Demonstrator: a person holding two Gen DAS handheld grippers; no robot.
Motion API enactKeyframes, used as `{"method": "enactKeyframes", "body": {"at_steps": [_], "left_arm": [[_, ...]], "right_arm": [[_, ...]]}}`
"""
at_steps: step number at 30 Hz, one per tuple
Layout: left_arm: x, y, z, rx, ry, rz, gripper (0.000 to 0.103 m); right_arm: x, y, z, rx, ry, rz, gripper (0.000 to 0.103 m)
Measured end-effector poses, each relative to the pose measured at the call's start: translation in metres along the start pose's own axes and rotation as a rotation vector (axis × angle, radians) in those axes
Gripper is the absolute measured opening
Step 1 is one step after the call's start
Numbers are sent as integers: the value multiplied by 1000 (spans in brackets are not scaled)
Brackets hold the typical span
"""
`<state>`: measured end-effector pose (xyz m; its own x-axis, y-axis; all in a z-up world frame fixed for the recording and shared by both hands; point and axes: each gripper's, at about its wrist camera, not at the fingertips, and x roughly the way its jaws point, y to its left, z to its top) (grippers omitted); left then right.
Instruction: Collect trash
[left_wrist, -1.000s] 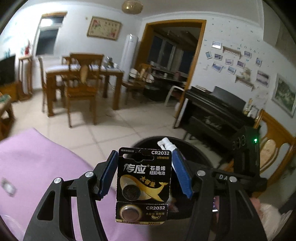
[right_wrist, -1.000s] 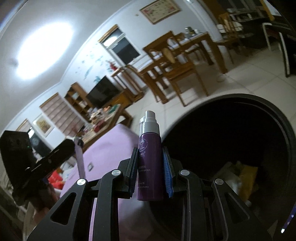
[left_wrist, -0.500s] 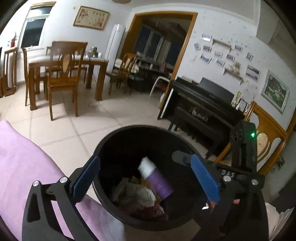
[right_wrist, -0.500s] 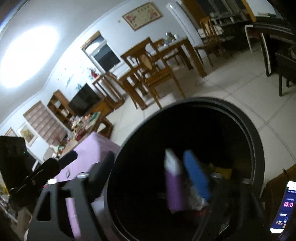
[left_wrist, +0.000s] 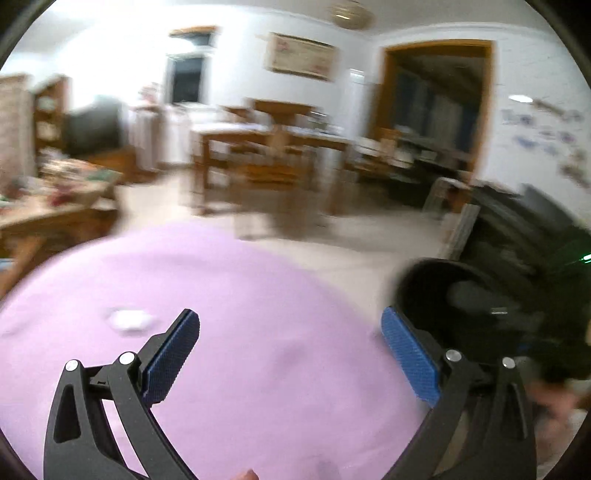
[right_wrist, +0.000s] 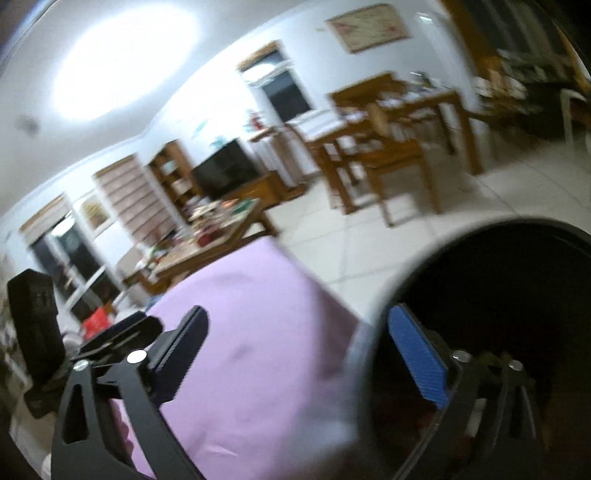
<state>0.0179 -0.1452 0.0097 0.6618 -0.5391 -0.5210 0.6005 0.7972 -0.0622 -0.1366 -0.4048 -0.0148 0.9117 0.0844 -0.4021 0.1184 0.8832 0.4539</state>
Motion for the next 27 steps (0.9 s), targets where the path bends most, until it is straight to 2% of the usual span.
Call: {"method": "enactKeyframes", "body": {"at_steps": [4, 8, 11, 13, 16, 18, 21, 27], "left_arm": [[-36, 59, -13, -53, -70, 288, 98], [-64, 99, -22, -92, -116, 440, 98], [-73, 122, -25, -131, -115, 518, 98], [-75, 133, -24, -152, -117, 551, 98], [-77, 146, -22, -196, -130, 549, 98], [-74, 151, -21, -207, -130, 566, 98], [-70, 157, -18, -214, -121, 599, 98], [-67, 161, -29, -240, -117, 569, 98]], "right_arm": [[39, 77, -1, -129, -9, 87, 98], [75, 137, -4, -198, -6, 137, 98], [95, 179, -8, -244, -45, 183, 98], [105, 201, -16, -277, -92, 187, 98], [120, 221, -24, -344, -127, 117, 98], [123, 228, -34, -393, -116, 64, 98], [125, 228, -35, -376, -123, 93, 98], [121, 212, -39, -356, -135, 103, 98]]}}
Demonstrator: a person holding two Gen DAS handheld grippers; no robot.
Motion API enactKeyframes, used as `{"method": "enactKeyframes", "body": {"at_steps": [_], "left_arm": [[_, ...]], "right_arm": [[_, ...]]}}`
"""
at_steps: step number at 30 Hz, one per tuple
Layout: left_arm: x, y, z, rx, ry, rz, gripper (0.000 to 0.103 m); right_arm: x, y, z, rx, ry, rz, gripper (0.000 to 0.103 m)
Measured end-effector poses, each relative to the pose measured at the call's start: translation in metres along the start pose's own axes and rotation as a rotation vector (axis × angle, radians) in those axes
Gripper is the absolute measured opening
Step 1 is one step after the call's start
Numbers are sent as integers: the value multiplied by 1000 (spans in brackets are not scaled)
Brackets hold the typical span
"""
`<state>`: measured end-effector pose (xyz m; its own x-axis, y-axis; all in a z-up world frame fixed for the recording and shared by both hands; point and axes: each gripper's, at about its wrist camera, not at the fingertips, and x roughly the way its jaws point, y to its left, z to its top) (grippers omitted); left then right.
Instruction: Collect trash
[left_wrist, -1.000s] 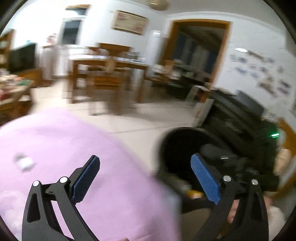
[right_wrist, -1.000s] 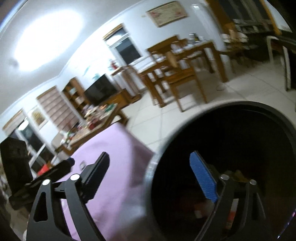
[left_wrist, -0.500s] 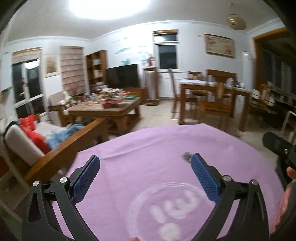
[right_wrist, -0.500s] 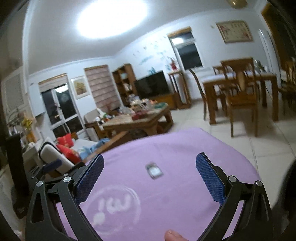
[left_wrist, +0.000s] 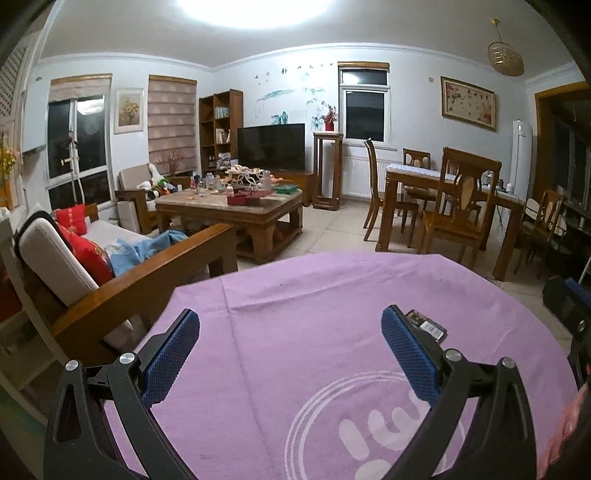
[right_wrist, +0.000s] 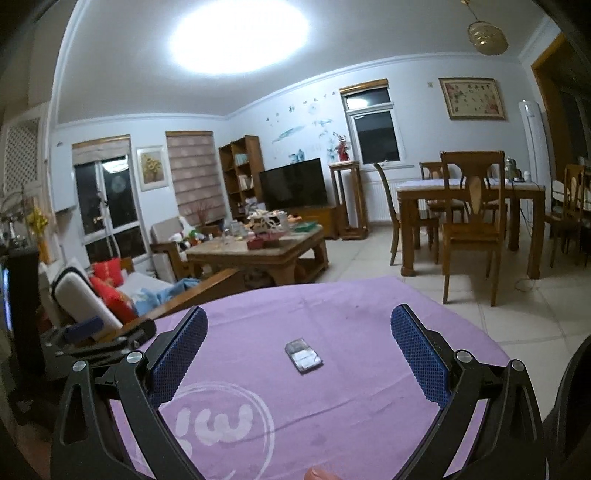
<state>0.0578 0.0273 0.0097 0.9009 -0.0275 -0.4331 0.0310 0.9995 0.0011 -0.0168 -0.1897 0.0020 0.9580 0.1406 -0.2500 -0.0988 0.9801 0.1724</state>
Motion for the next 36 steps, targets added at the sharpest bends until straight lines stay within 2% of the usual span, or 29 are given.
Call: {"method": "enactKeyframes", "body": {"at_steps": [2, 9, 36], "left_arm": [[4, 0, -1, 4, 31, -1, 98], [4, -1, -3, 13, 42, -4, 98], [9, 4, -8, 22, 36, -10, 98]], "right_arm": [[1, 2, -1, -11, 12, 8, 98], [-15, -3, -9, 3, 26, 23, 98], [-19, -2, -12, 22, 30, 23, 98]]}}
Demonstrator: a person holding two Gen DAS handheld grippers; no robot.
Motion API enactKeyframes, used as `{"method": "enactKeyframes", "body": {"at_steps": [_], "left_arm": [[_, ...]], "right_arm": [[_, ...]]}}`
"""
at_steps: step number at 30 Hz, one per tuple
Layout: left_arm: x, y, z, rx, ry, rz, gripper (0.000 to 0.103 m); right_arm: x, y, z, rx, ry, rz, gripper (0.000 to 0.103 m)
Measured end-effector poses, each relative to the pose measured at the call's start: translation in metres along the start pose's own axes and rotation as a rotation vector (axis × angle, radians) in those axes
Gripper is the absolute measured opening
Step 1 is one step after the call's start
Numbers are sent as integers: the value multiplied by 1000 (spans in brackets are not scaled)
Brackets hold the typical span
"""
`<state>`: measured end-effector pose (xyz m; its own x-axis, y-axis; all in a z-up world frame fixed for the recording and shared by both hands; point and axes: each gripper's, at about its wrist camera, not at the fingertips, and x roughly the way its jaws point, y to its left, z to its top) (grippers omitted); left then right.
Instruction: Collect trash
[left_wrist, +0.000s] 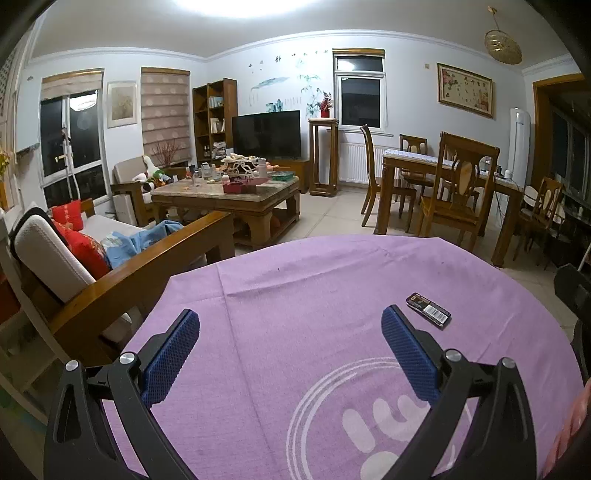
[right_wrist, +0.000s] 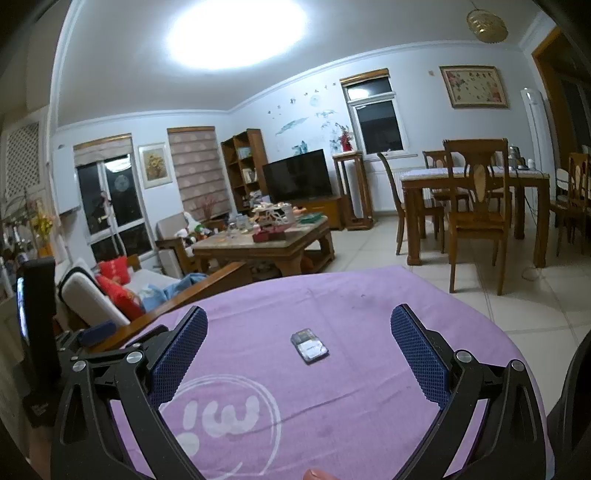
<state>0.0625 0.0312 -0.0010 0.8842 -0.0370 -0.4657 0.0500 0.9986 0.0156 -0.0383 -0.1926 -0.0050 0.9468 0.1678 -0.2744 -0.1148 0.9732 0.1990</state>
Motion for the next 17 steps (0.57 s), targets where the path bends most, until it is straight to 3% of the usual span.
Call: {"method": "enactKeyframes", "body": {"at_steps": [6, 17], "left_arm": [[-2, -1, -1, 20, -27, -22, 98], [3, 3, 0, 11, -4, -54, 98]], "right_arm": [[2, 2, -5, 11, 5, -6, 98], [0, 3, -3, 10, 5, -5, 98]]}}
